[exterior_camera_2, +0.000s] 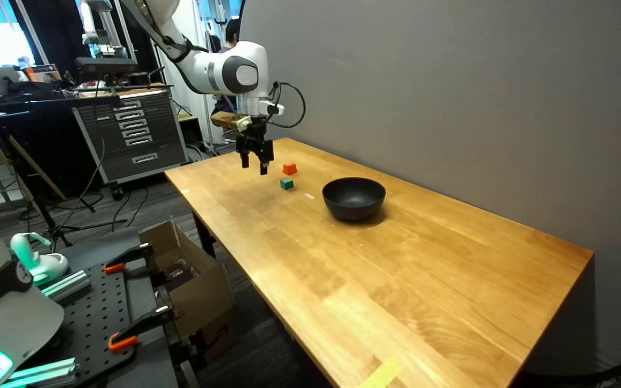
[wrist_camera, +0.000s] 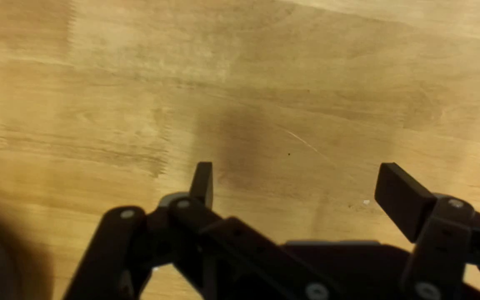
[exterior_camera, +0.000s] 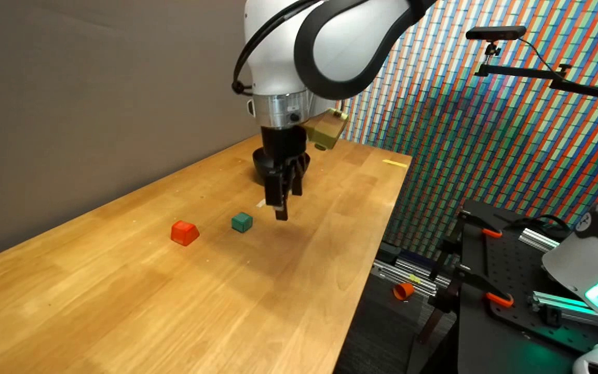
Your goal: Put the blocks in the bowl
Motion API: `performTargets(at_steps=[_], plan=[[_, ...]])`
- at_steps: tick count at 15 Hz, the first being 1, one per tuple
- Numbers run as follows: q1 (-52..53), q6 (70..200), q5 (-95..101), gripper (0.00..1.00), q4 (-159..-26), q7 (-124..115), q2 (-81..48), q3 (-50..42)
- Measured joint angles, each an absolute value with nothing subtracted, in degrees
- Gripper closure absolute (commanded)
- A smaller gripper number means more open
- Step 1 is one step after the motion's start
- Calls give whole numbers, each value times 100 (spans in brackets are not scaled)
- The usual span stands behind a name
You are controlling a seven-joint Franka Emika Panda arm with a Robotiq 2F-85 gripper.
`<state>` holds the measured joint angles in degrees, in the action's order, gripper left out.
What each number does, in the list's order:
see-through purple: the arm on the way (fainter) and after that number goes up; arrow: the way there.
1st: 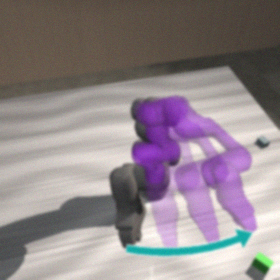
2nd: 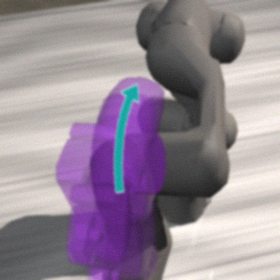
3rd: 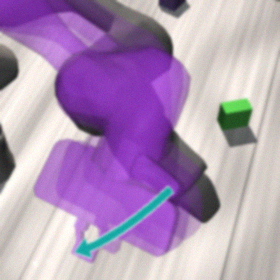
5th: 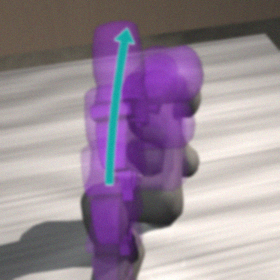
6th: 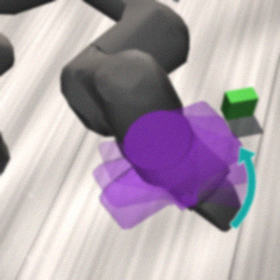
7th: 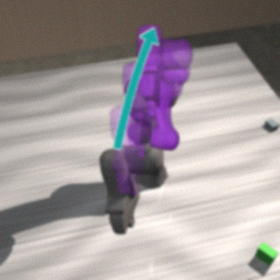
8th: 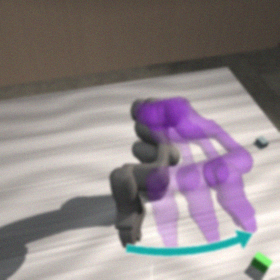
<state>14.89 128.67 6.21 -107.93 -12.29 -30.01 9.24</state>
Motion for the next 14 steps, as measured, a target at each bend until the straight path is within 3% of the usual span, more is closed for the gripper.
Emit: performTargets(at_steps=[10, 11, 12, 14], plan=[[2130, 12838, 1018, 0, -8640, -1302, -4883, 309], [2163, 12838, 1060, 25, -8520, -1319, -4954, 252], [2189, 12838, 1105, 27, -8417, -1336, -5012, 204], [2240, 12838, 1152, 44, -8244, -1362, -5109, 133]])
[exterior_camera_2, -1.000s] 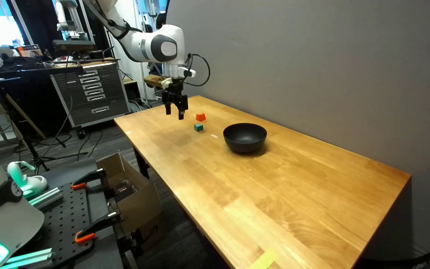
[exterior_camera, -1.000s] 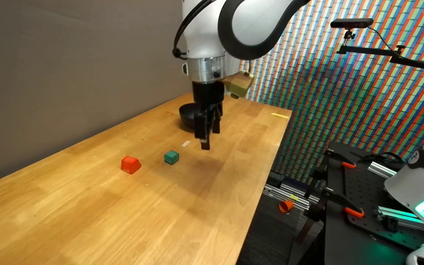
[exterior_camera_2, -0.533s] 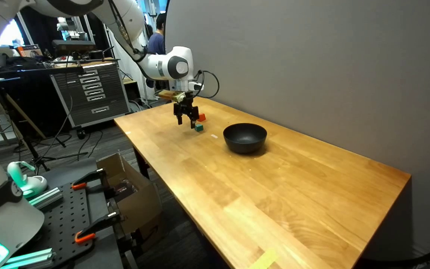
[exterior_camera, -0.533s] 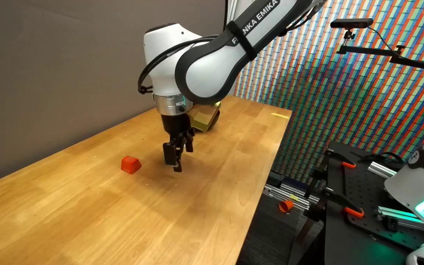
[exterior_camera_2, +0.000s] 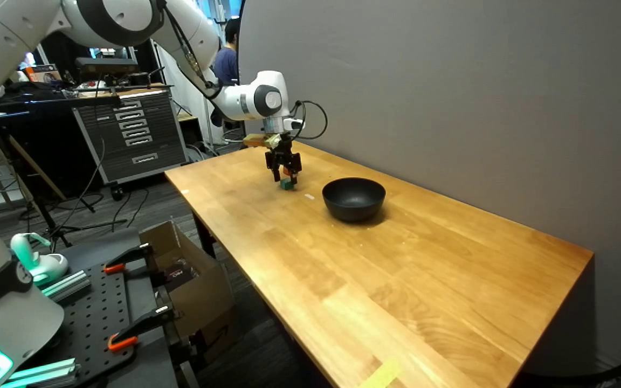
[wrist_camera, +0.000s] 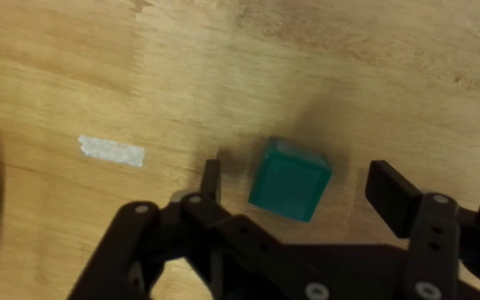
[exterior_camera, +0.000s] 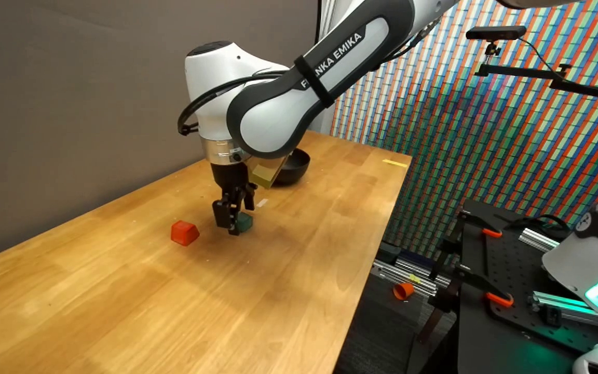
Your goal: Put the blocks in the bowl
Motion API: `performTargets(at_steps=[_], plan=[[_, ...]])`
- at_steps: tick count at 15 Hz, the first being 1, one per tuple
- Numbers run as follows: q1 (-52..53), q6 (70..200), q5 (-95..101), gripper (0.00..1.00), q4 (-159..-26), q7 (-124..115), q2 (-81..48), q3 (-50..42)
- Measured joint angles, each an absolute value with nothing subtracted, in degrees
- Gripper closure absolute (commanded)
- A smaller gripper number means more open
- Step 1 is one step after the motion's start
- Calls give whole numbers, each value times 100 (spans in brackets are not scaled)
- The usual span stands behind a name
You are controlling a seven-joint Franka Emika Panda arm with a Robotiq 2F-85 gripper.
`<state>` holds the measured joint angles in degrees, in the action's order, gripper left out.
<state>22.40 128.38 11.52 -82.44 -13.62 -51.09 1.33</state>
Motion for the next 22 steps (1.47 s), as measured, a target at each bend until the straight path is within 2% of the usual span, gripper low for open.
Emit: performTargets(at_steps=[5, 6, 19, 20, 21, 22], plan=[[2260, 12830, 1166, 82, -8132, -1540, -5166, 97], [2259, 12818, 1165, 85, -8132, -1589, -5165, 76], [2131, 12686, 2001, 85, -8453, -3137, -4066, -1255], [2079, 12654, 2005, 54, -8473, -3210, -4067, -1272], [2020, 12632, 2006, 33, -8508, -3277, -4074, -1274], [1959, 12615, 2006, 27, -8552, -3319, -4091, -1273]])
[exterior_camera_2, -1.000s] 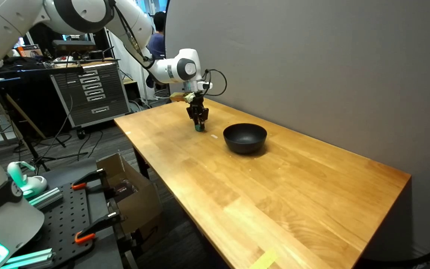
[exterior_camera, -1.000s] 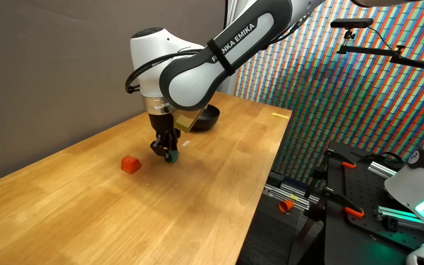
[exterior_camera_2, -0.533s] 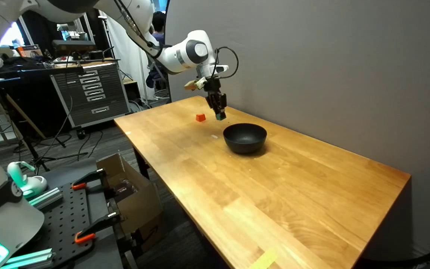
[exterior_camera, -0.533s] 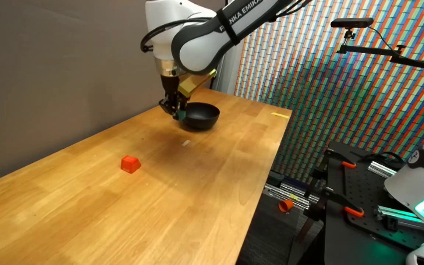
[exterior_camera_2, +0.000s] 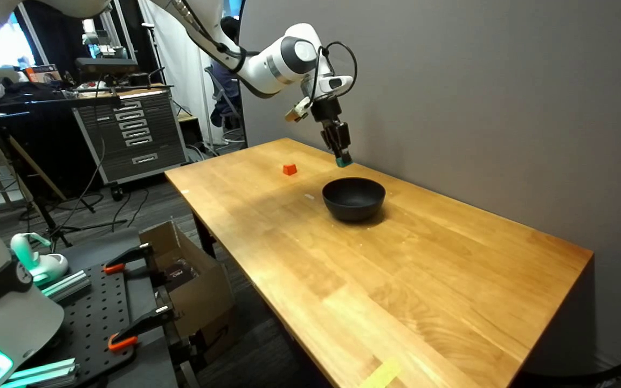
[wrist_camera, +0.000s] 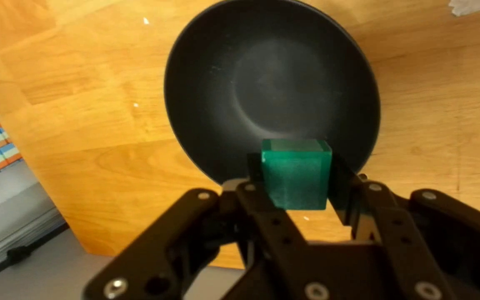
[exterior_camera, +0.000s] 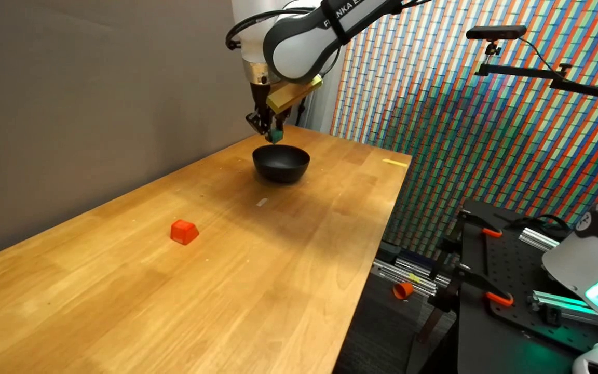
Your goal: Put the blocks in the bowl
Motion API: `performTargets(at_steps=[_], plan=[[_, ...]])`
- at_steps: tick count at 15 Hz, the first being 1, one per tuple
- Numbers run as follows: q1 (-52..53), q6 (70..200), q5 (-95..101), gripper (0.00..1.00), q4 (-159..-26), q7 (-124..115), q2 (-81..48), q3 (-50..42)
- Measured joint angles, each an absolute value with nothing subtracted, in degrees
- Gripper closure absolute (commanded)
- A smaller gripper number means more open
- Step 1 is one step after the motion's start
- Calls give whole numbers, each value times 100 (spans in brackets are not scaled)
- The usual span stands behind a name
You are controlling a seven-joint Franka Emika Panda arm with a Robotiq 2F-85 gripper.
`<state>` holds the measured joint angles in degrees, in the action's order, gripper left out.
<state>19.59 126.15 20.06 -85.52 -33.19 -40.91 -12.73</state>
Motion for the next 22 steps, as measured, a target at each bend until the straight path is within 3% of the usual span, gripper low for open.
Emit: performTargets(at_steps=[4, 15, 22], plan=[[1754, 12607, 1997, 0, -8700, -3394, -4209, -1208], [1965, 12513, 899, 0, -8021, -2562, -4586, 400], [2293, 12178, 715, 0, -7001, -1872, -5552, 685]])
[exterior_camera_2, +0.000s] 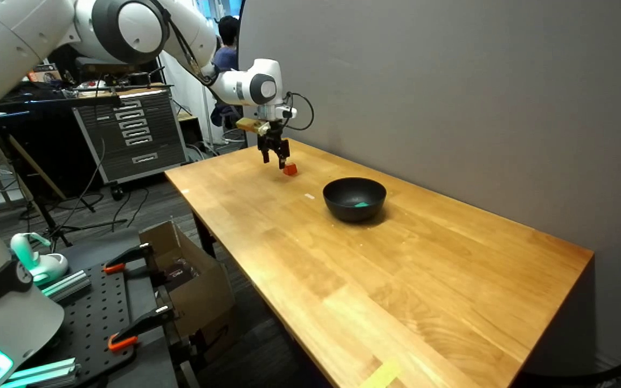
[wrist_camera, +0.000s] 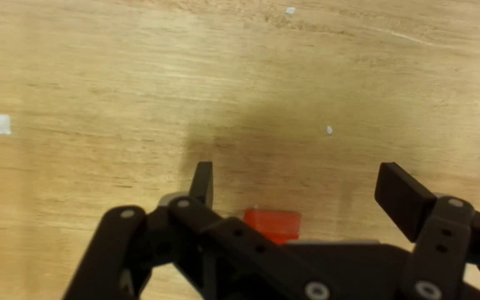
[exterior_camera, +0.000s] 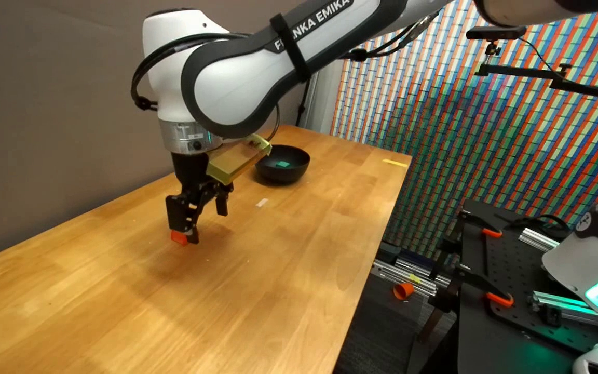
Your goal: Put the blocks in the bowl
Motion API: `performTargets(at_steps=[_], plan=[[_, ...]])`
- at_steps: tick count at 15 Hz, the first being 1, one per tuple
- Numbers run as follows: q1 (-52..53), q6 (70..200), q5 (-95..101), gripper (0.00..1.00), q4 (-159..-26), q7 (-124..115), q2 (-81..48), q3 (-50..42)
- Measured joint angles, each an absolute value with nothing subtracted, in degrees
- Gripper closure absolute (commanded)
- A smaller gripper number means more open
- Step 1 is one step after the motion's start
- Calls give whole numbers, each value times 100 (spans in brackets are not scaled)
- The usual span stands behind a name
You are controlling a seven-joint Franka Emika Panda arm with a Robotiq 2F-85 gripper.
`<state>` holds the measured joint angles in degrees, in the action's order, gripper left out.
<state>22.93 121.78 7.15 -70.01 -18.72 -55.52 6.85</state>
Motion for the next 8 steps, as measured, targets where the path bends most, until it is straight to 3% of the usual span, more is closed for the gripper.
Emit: performTargets(at_steps=[8], plan=[[2405, 11700, 716, 0, -5623, -1240, -6668, 702]])
